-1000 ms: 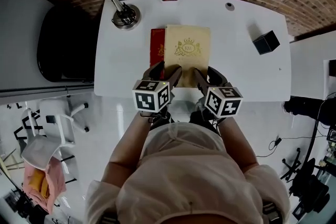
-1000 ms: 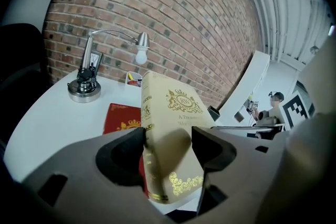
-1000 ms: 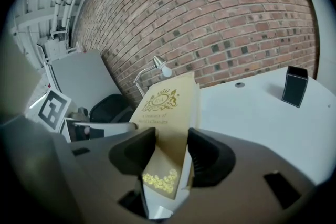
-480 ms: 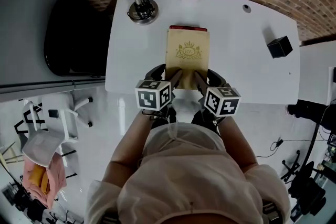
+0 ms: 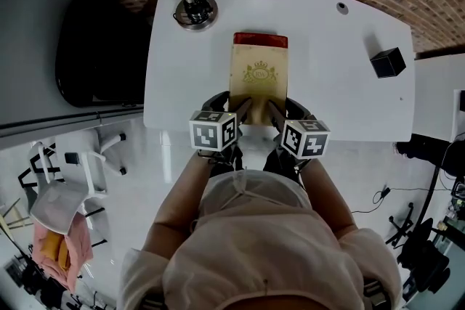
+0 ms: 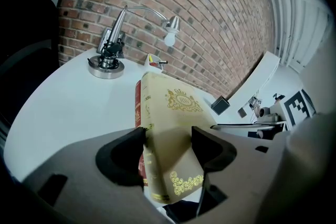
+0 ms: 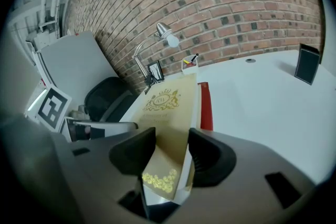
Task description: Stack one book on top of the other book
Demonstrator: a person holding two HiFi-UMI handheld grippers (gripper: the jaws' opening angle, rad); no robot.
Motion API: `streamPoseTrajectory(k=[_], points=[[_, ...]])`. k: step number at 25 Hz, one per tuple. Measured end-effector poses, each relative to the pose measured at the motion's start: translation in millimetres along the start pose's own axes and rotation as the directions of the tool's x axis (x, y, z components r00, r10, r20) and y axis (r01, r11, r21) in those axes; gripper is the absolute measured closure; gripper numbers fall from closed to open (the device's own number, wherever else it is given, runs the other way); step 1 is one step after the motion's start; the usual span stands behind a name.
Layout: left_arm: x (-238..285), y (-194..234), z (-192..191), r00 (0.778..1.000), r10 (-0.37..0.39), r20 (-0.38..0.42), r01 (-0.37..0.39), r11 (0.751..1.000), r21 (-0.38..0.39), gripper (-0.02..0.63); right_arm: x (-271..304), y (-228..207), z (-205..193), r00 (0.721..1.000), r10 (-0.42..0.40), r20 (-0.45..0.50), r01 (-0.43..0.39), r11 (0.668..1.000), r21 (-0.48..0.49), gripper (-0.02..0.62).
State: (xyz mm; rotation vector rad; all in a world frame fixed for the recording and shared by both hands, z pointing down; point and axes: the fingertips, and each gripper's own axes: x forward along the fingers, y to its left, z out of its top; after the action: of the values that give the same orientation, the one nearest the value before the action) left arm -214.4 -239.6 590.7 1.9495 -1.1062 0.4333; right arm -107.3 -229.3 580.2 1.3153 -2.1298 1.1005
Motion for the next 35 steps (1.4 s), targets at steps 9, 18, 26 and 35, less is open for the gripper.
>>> streamPoseTrajectory(k=[9, 18, 26, 35], points=[[11.4, 5.7, -8.1, 1.0, 0.013, -0.025, -0.013, 1.0, -0.019, 0.322, 10.6, -9.2, -6.3, 0.999, -0.003, -0.039, 0.003, 1.0, -0.003, 0.392], [16.4, 7.4, -7.6, 1.0, 0.013, -0.013, -0.013, 1.0, -0.001, 0.322, 15.0, -12.6, -8.2, 0.999, -0.007, -0.042, 0.007, 1.0, 0.008, 0.393], [17.9, 10.5, -10.0, 1.0, 0.028, -0.006, -0.029, 0.999, -0.025, 0.313, 14.9, -20.0, -5.8, 0.994, -0.106, -0.018, 0.102, 0.985, -0.136, 0.347], [-0.3, 11.0, 6.1, 0.991, 0.116, 0.068, -0.119, 0.992, 0.051, 0.301, 4.2, -15.9, 4.7, 0.986, -0.169, 0.009, 0.166, 0.955, -0.246, 0.33]])
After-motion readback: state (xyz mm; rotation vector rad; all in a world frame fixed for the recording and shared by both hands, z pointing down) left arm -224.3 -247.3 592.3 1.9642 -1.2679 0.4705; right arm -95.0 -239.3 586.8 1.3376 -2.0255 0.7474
